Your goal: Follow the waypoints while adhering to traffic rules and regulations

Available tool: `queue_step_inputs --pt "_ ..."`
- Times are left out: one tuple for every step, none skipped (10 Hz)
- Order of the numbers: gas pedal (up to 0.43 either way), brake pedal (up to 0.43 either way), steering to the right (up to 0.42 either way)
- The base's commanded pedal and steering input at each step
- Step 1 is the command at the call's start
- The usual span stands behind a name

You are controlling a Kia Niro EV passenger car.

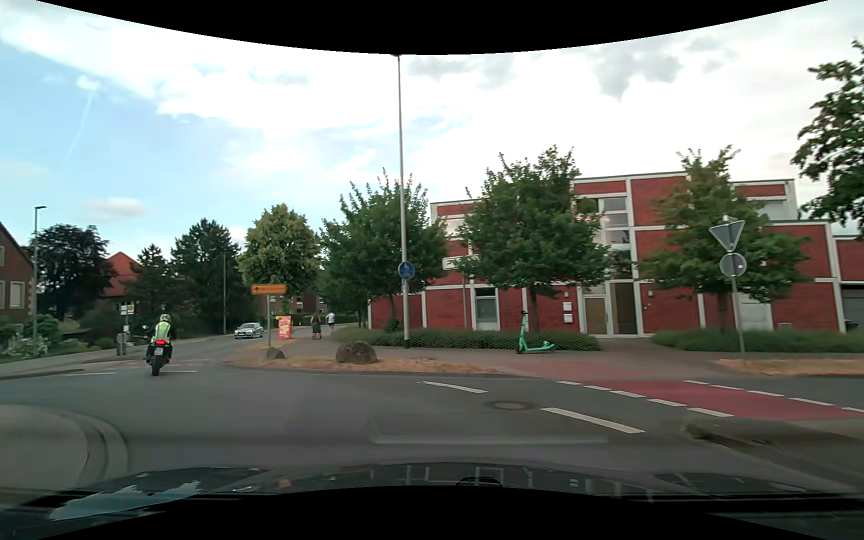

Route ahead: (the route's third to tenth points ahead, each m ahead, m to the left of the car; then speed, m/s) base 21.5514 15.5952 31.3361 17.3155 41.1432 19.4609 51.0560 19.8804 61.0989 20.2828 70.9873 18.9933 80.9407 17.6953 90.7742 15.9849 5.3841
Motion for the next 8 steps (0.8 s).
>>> queue_step_inputs --pt "0.138 0.000 -0.346" --pt "0.138 0.000 -0.349" --pt "0.138 0.000 -0.350" --pt "0.138 0.000 -0.350" --pt "0.138 0.000 -0.350" --pt "0.138 0.000 -0.350" --pt "0.138 0.000 -0.351" --pt "0.138 0.000 -0.350"
